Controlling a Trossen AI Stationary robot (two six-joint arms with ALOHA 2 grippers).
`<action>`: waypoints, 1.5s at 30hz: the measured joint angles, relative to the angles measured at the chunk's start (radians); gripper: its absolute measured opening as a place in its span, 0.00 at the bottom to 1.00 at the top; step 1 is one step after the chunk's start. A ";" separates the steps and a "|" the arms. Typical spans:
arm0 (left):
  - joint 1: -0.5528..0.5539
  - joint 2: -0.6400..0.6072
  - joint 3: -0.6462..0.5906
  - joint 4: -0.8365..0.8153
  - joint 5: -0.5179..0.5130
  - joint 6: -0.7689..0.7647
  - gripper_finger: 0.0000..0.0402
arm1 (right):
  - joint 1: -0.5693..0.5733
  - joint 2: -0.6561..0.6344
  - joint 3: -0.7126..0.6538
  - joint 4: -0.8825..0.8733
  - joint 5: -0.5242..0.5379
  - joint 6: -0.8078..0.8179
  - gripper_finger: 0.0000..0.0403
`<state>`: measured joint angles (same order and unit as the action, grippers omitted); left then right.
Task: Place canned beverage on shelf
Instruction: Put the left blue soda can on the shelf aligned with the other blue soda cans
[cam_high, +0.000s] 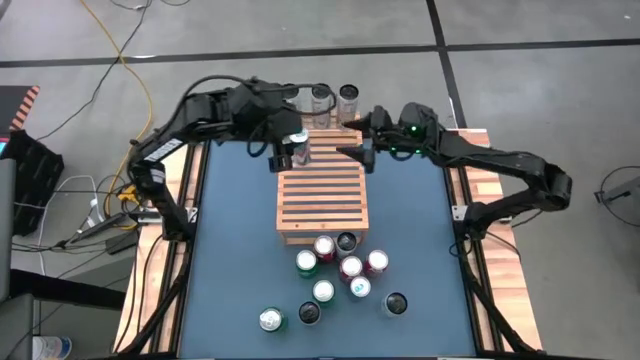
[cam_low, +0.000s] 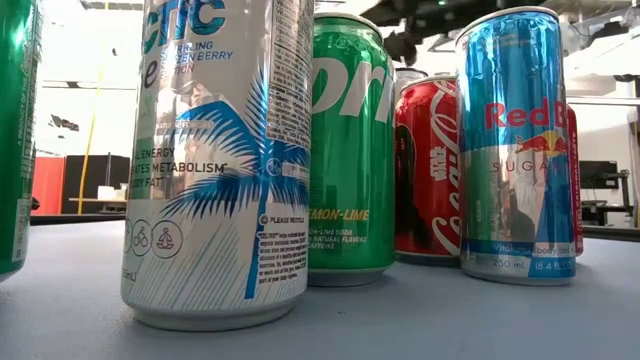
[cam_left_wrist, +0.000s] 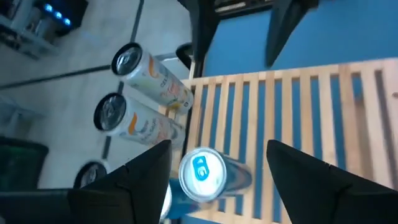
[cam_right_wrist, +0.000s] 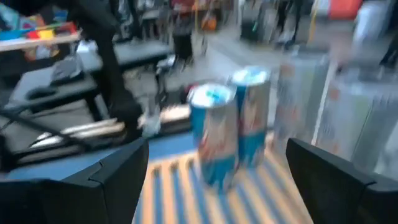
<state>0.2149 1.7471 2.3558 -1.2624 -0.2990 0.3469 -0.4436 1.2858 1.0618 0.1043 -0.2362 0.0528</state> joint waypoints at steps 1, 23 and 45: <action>-0.002 -0.007 0.000 -0.006 -0.001 -0.024 0.62 | 0.006 0.017 0.000 0.044 0.019 -0.015 0.90; -0.004 -0.017 0.000 -0.213 -0.003 -0.341 0.62 | 0.032 0.442 0.367 -0.019 -0.092 -0.134 0.90; -0.004 -0.017 -0.004 -0.214 -0.004 -0.314 0.62 | 0.031 0.456 0.373 -0.078 -0.064 -0.166 0.65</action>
<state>0.2111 1.7302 2.3520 -1.4769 -0.3027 0.0330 -0.4129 1.7416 1.4345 0.0265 -0.2998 -0.1135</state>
